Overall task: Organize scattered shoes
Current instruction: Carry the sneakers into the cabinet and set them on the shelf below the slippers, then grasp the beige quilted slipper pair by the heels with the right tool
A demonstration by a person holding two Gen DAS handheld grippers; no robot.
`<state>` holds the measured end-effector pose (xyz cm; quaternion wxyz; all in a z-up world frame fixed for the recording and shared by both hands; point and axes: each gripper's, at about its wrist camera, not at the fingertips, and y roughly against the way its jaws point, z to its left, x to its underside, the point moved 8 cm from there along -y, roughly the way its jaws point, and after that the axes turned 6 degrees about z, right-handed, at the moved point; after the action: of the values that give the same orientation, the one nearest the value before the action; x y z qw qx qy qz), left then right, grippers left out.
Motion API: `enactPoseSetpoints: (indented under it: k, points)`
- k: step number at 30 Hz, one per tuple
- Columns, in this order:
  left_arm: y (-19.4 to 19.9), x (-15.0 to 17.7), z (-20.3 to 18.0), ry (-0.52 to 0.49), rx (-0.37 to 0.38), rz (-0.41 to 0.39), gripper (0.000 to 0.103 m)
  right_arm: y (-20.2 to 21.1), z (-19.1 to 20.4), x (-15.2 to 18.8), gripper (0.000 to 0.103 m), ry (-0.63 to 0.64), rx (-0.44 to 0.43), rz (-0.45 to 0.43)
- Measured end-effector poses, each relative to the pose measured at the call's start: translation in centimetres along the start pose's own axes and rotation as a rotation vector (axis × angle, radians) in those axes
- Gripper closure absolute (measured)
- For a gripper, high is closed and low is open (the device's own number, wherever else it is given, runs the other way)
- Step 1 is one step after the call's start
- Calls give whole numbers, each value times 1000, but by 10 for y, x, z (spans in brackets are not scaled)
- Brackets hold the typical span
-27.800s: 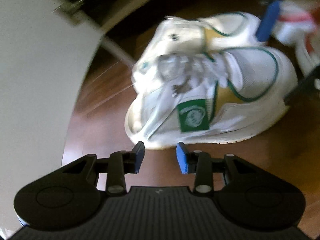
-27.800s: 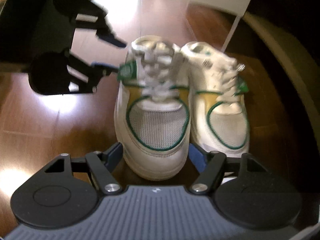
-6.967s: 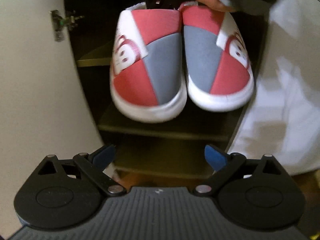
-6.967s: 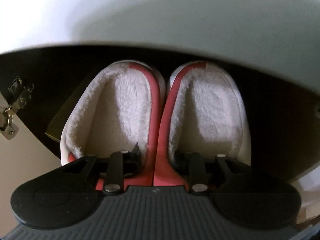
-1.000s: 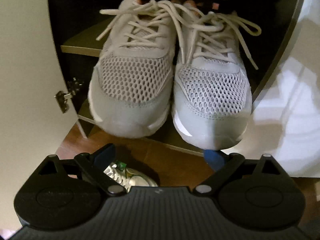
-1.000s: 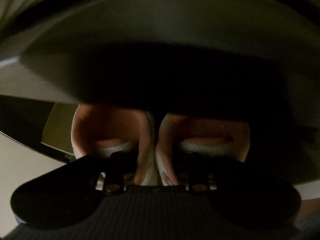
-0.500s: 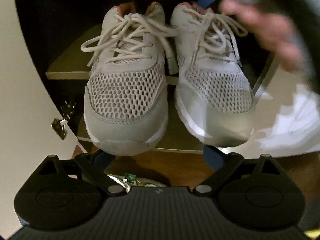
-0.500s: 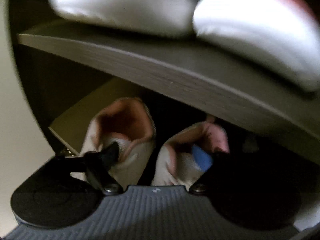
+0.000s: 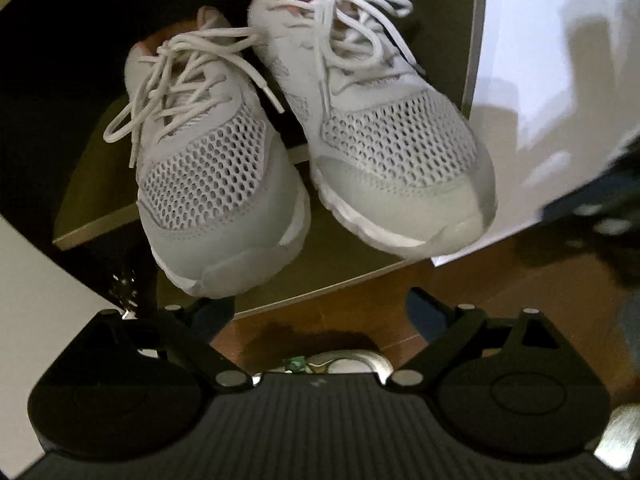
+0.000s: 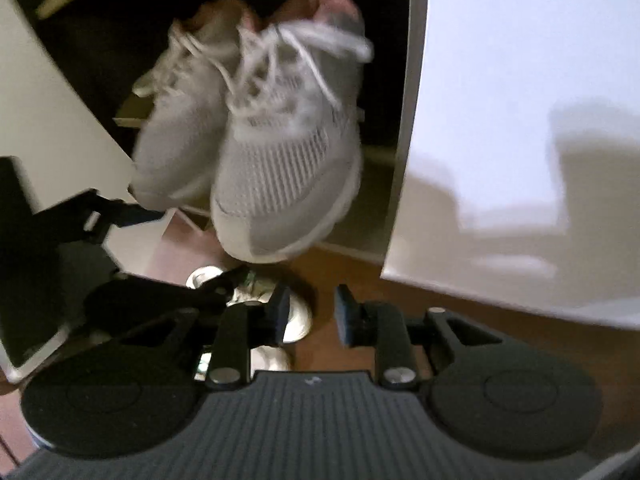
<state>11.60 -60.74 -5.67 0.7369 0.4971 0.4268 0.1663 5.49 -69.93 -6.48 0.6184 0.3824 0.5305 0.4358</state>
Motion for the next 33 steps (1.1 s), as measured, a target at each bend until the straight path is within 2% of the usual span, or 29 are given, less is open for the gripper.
enactPoseSetpoints:
  k: [4,7,15,18,20,23,25,27,28,29,30,31,33]
  points:
    - [0,-8,3,-51,-7,1,9,-2,4,-30,85,-29,-28,-25]
    - [-5,-21,13,-51,-11,-2,9,-4,6,-50,85,-61,-35,-42]
    - [-21,-53,38,-65,-49,-23,9,-29,13,-111,85,-44,-23,-106]
    - [-30,-54,53,13,-65,-22,9,-39,12,-135,85,-31,-6,-127]
    - [-28,-43,56,92,-80,-36,10,-48,11,-147,87,-22,-12,-131]
    - [-15,-7,44,215,-76,-55,10,-35,14,-132,85,63,-21,-136]
    - [-4,30,26,316,-63,-46,9,-30,16,-114,83,119,-32,-117]
    - [7,80,3,436,-57,2,9,-31,15,-81,77,191,-42,-65]
    - [11,129,-22,545,-48,75,9,-39,17,-53,75,257,-58,7]
    - [14,161,-38,617,-43,129,9,-45,21,-20,75,308,-71,69]
    - [14,191,-48,671,-46,180,9,-35,13,-4,74,324,-75,88]
    - [12,224,-58,726,-51,236,9,-39,17,22,74,382,-93,148]
    - [14,287,-77,833,-70,340,9,-58,41,65,73,522,-143,240]
